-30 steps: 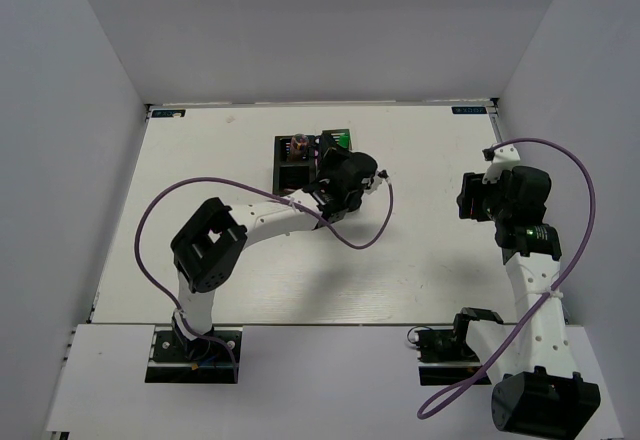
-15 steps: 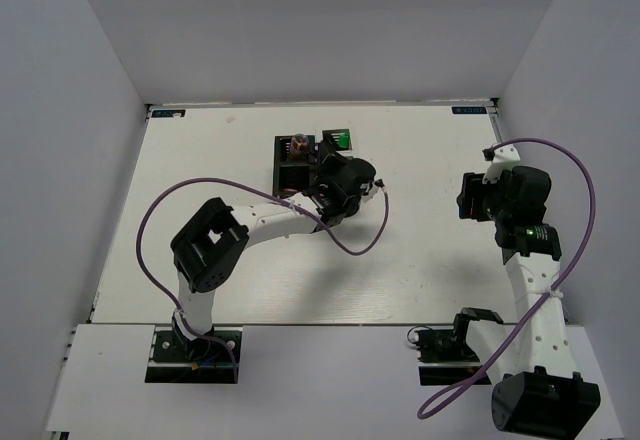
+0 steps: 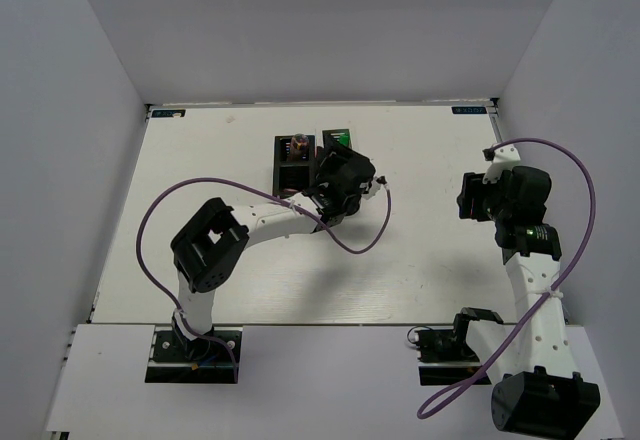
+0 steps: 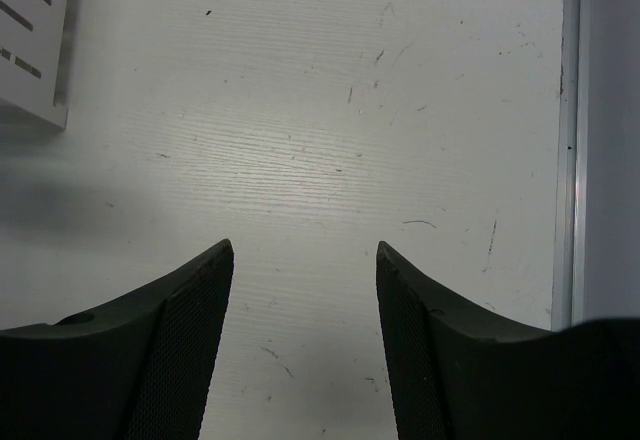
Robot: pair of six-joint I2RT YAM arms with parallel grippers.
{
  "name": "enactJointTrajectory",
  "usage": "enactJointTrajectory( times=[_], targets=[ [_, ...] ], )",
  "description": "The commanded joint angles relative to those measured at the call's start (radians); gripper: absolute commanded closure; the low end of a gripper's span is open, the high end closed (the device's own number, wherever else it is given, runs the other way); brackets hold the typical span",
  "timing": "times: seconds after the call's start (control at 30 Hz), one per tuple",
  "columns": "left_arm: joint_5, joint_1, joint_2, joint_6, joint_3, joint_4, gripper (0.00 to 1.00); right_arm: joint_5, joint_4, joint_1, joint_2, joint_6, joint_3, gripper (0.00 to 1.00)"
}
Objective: Sort the stationery into containers
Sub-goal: Place the scissors in the storage box, then reset both arms
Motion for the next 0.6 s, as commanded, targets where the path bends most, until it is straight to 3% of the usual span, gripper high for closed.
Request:
enactJointTrajectory(
  times=[0.0, 0.23, 0.3, 0.33, 0.4, 0.43, 0.5, 0.53, 0.57],
  targets=[
    [0.005, -0.002, -0.034, -0.001, -0.003, 0.033, 0.46, 0.005, 0.029, -0.008, -0.014, 0.014, 0.0, 0.38],
    [0.0, -0.016, -0.038, 0.02, 0.009, 0.123, 0.44, 0.002, 0.029, -0.008, -0.016, 0.014, 0.001, 0.38],
    [-0.006, -0.028, -0.044, 0.022, 0.02, 0.159, 0.44, 0.0, 0.028, -0.008, -0.014, 0.014, 0.003, 0.3],
    [-0.01, -0.043, -0.048, 0.022, 0.026, 0.204, 0.44, -0.006, 0.018, -0.01, -0.011, 0.011, 0.005, 0.2],
    [-0.043, -0.054, -0.057, 0.003, 0.057, 0.289, 0.39, -0.038, 0.008, -0.008, -0.011, 0.002, 0.014, 0.1],
    [-0.059, -0.068, -0.06, -0.105, 0.074, 0.277, 0.35, -0.05, -0.012, -0.008, -0.007, -0.003, 0.021, 0.1],
    [-0.17, -0.073, -0.069, -0.228, 0.193, 0.115, 0.21, -0.118, -0.029, -0.008, 0.008, -0.023, 0.034, 0.1],
    [-0.196, -0.071, -0.081, -0.394, 0.225, 0.045, 0.15, -0.132, -0.049, -0.008, 0.013, -0.03, 0.044, 0.1],
    [-0.248, -0.068, -0.096, -0.61, 0.297, -0.296, 0.05, -0.177, -0.067, -0.008, 0.021, -0.031, 0.049, 0.1]
  ],
)
